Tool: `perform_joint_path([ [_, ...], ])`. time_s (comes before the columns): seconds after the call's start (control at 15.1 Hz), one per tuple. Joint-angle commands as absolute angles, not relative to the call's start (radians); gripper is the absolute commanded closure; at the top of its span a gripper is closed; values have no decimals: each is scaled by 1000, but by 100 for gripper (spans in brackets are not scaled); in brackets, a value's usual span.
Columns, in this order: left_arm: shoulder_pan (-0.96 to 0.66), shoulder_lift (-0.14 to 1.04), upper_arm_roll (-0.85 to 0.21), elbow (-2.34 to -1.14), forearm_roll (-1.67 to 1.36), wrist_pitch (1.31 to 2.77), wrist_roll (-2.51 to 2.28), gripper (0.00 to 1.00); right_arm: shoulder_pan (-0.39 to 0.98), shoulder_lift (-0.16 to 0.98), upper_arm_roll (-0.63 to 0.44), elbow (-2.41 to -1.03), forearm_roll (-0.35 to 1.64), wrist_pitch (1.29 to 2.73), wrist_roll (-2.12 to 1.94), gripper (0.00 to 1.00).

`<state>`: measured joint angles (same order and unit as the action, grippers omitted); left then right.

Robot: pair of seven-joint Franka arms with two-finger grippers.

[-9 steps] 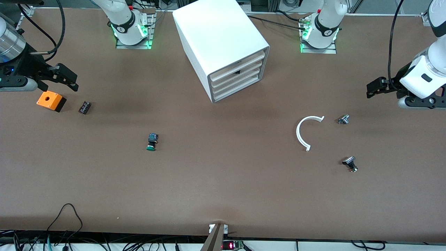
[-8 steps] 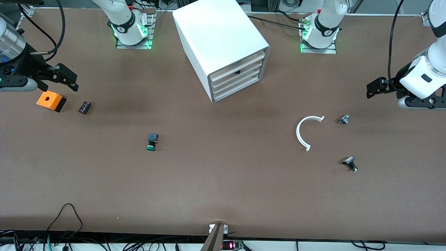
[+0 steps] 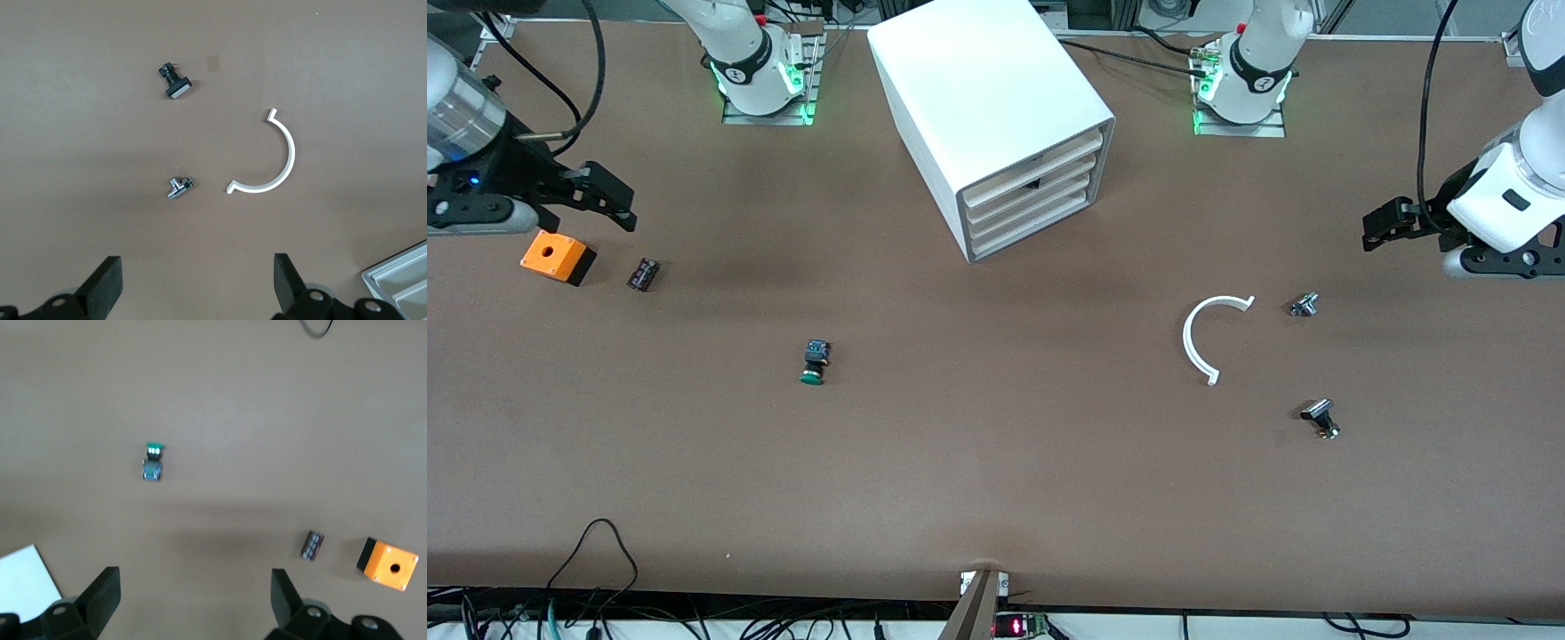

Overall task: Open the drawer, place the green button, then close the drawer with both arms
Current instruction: 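Reach the right gripper toward the green push button on the table, then grasp the green button with the right gripper while the left gripper approaches the drawer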

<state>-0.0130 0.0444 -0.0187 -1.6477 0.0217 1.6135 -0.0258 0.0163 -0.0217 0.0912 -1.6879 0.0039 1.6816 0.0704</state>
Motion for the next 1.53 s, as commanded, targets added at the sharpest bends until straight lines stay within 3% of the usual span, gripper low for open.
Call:
perform_joint_path([
  [0.0,-8,54,-17,-1623,6,1601,-5,0,55,43,91,-1672,15,1649,73,0],
  [0.6,-79,155,-35,-1600,-81,1491,98,0,140,284,92,-1686,23,1922,164,0],
  [1.06,-106,333,-51,-1618,-628,1542,306,0,178,419,95,-1792,21,2228,155,0],
  [1.46,-109,347,-101,-1866,-896,1647,570,4,195,526,94,-1897,17,2491,147,0],
])
